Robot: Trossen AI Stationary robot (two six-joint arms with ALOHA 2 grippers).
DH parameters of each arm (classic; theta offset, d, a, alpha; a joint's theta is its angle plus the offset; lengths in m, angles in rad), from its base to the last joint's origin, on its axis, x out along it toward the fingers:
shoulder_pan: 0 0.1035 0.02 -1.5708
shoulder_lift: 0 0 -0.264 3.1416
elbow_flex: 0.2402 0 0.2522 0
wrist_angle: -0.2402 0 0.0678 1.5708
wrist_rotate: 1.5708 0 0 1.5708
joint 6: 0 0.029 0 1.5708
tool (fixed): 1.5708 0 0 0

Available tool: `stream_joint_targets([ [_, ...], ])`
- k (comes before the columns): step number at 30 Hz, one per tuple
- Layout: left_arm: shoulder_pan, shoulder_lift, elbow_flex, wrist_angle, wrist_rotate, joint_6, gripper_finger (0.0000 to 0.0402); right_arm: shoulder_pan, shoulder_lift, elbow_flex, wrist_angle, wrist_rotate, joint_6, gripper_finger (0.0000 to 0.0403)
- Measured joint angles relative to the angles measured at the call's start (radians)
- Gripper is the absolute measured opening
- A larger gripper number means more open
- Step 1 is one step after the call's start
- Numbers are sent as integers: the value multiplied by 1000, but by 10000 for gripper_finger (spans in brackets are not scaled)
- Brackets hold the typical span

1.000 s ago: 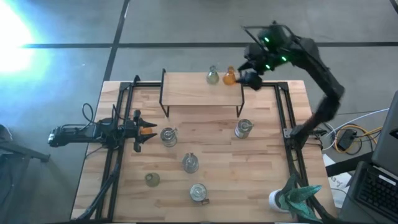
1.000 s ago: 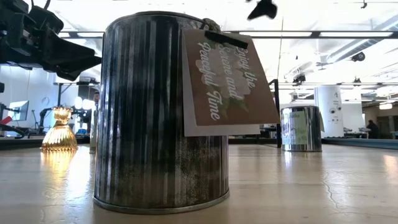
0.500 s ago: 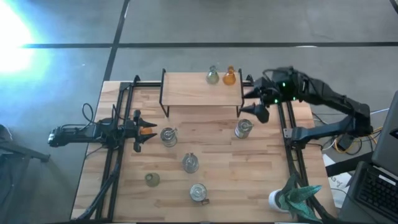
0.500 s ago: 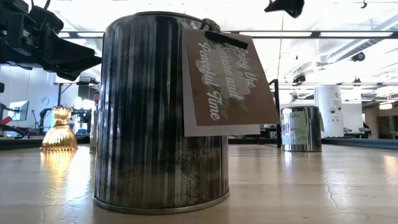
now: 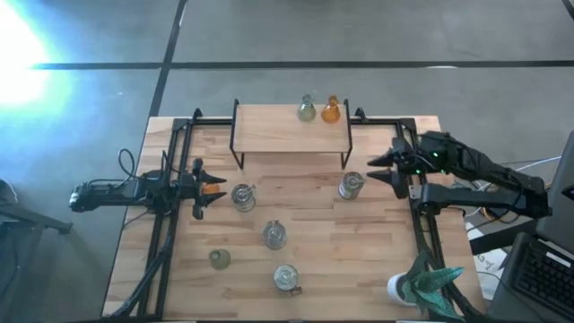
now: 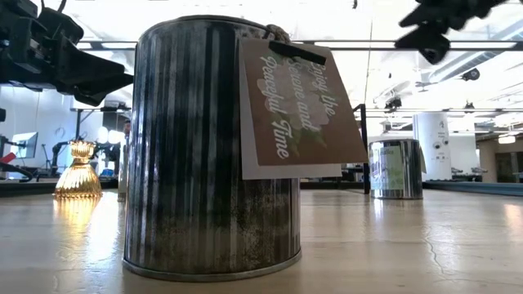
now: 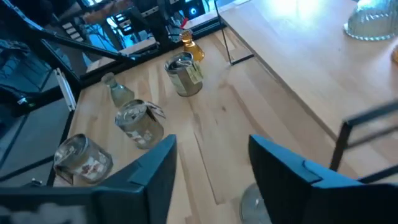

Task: Pick & Place candle stick holders
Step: Put the green candle holder on the shelf aligned with the green candle holder

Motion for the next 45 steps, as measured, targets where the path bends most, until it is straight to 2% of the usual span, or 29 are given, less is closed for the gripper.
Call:
stream_joint_targets([
  [10,0,0,0,0,0,0,195,0,-344,-182,1,-3,2,87],
  [18,0,0,0,0,0,0,195,0,-559,-301,67,-10,-5,38],
  [23,0,1,0,0,0,0,195,-1,-546,-359,191,-12,21,24],
  [33,0,0,0,0,0,0,195,0,-551,-610,632,-10,-48,22],
  [41,0,0,0,0,0,0,195,0,-554,-632,580,-2,-349,22],
  [45,0,0,0,0,0,0,195,0,-543,-632,581,-2,-402,22],
])
